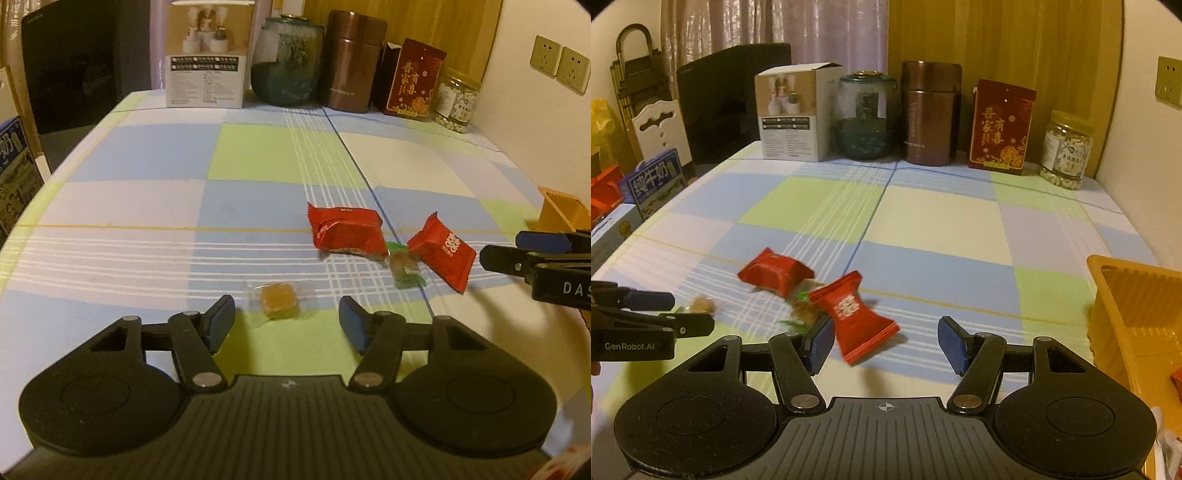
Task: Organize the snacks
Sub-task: 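Grasp the brown square candy with the left tool while the right tool grasps a large red candy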
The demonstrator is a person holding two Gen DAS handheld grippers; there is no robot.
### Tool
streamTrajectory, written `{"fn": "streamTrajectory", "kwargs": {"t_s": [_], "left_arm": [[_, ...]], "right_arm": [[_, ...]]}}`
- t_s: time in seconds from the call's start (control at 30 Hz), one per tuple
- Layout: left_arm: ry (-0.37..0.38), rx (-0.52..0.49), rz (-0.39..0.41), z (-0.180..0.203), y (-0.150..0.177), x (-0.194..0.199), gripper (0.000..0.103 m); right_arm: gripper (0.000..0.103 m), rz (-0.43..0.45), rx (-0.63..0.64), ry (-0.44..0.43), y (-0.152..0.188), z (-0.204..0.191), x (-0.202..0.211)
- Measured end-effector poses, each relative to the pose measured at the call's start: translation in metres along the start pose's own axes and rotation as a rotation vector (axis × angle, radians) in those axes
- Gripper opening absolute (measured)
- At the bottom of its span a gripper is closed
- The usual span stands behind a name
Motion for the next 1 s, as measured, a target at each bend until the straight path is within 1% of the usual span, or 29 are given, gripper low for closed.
{"fn": "streamTrajectory", "kwargs": {"t_s": [0.13,0.2,0.23,0.33,0.43,0.63,0.83,0.9,0.93,1.0], "left_arm": [[-0.046,-0.068,0.013,0.010,-0.001,-0.010,0.056],[-0.069,-0.092,0.015,0.012,0.000,-0.011,0.049],[-0.082,-0.102,0.017,0.012,0.000,-0.010,0.044],[-0.073,-0.100,0.018,0.010,0.000,-0.010,0.042],[-0.069,-0.105,0.026,0.010,-0.001,-0.010,0.034],[-0.064,-0.086,0.026,0.010,-0.001,-0.008,0.032],[-0.053,-0.069,0.025,0.008,-0.002,-0.007,0.032],[-0.050,-0.065,0.025,0.008,-0.002,-0.007,0.032],[-0.049,-0.064,0.025,0.008,-0.003,-0.006,0.032],[-0.046,-0.062,0.025,0.008,-0.002,-0.006,0.032]], "right_arm": [[0.063,0.006,0.011,-0.012,-0.002,0.003,-0.009],[0.063,0.004,0.022,-0.024,-0.002,0.003,-0.013],[0.063,0.005,0.033,-0.031,-0.002,0.003,-0.015],[0.063,0.012,0.062,-0.051,-0.002,0.001,-0.018],[0.063,0.019,0.087,-0.077,-0.001,-0.004,-0.020],[0.063,0.022,0.137,-0.102,0.002,-0.013,-0.022],[0.063,0.007,0.172,-0.088,0.002,-0.016,-0.032],[0.060,-0.002,0.198,-0.079,0.003,-0.019,-0.037],[0.054,-0.010,0.214,-0.078,0.004,-0.021,-0.041],[0.050,-0.021,0.237,-0.069,0.006,-0.024,-0.047]]}}
Point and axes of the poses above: each gripper's, at about its wrist camera, not at the fingertips, and x roughly against the way its jaws point, z to its right, y to its underside, the point moved 2 cm from there along -x, roughly the way its jaws point, and after that the axes turned 1 degree about y, right-handed, at the moved point
